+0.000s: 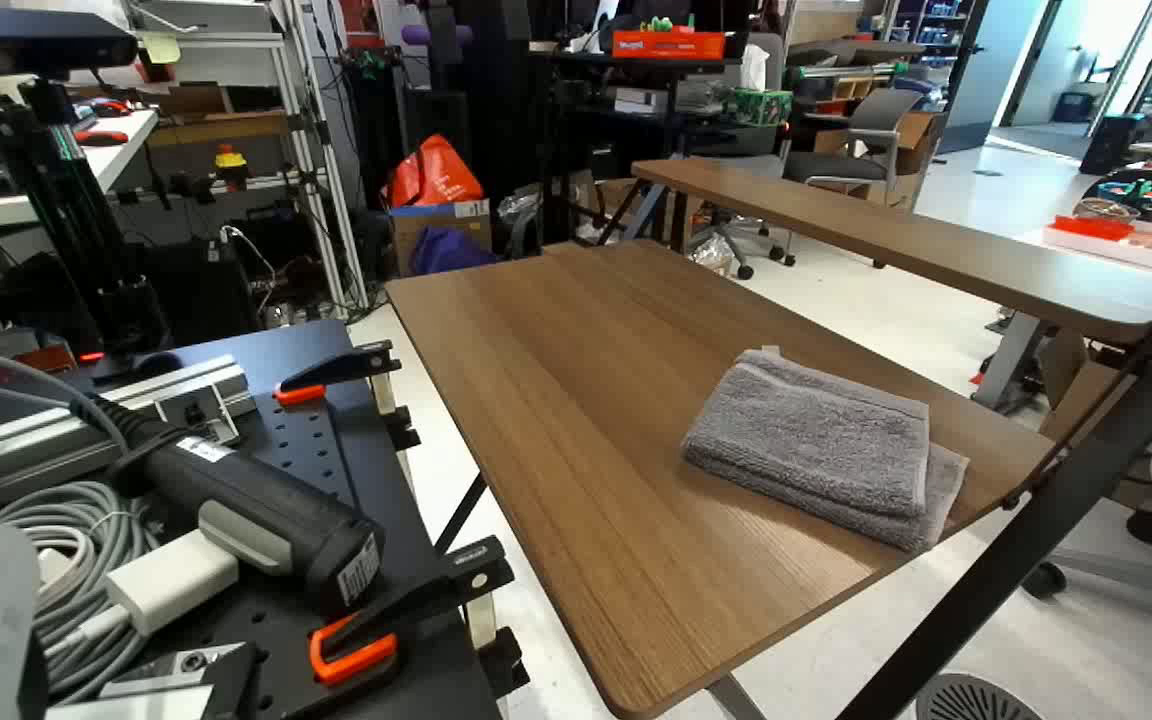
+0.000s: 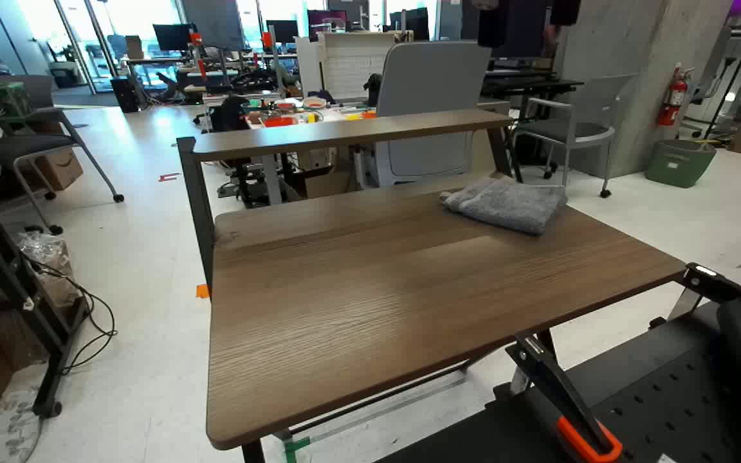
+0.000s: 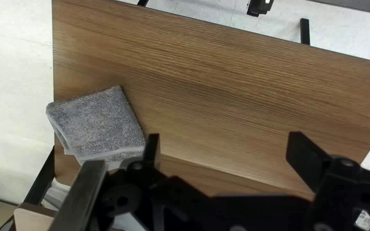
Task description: Move the towel to the left
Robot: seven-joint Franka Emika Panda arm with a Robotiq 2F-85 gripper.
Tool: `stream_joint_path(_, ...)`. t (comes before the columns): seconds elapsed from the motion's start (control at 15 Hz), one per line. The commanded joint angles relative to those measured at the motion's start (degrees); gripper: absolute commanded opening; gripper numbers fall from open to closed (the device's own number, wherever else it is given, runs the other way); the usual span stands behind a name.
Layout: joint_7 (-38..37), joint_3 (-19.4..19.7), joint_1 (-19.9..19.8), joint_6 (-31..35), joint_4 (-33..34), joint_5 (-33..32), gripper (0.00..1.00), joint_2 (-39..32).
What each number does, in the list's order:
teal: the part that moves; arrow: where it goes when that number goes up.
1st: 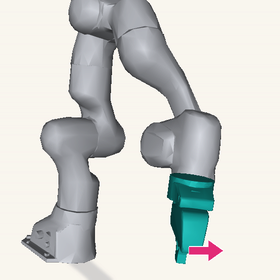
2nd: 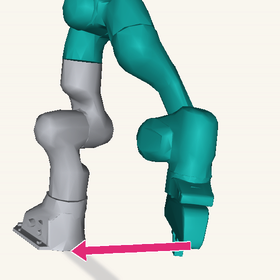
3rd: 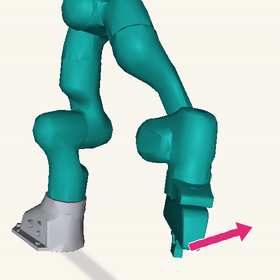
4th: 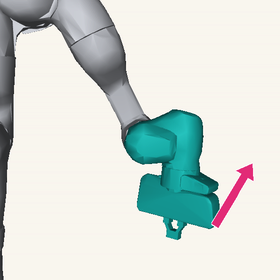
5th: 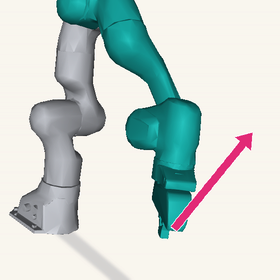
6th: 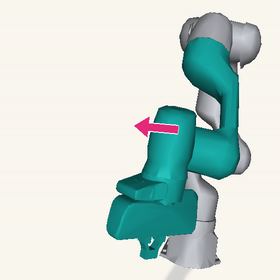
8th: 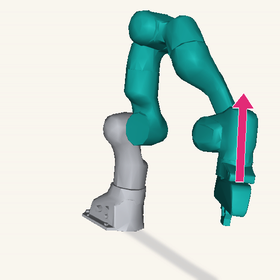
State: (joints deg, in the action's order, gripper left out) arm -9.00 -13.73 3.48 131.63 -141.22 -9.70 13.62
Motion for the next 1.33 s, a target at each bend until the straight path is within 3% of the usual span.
stream_joint_path(0.0,-0.24,1.23,1.26,-0.17,0.12,-0.35,1.0,-0.06)
stream_joint_path(0.33,-0.78,2.92,-0.13,0.72,-0.64,-1.33,1.0,-0.27)
stream_joint_path(0.73,0.92,8.25,-2.96,3.04,-0.66,-0.54,1.0,-3.16)
stream_joint_path(1.27,4.36,16.86,-8.11,7.51,8.42,3.69,1.0,-17.49)
